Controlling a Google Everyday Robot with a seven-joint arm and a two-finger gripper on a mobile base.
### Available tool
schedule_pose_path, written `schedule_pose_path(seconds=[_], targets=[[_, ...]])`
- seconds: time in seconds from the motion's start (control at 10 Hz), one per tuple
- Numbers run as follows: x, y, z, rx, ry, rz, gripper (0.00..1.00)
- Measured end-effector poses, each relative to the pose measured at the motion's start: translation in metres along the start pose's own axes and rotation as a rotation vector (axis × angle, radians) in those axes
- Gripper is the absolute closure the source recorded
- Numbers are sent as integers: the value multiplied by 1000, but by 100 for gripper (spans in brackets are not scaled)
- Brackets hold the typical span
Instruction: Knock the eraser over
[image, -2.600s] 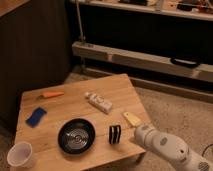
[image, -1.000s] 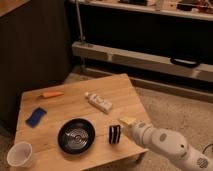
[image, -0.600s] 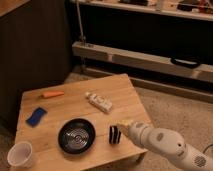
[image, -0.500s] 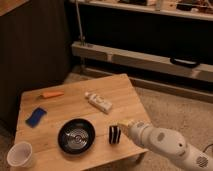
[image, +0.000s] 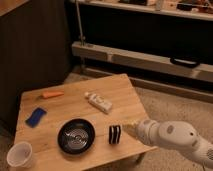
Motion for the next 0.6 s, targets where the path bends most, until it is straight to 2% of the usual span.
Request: schedule_pose_path(seconds=[0.2,0.5,0.6], targets=[[-1,11,7,-58,-5,7,100],[2,23,15,-158,25,3,100],[2,26,18,-177,30,6,100]])
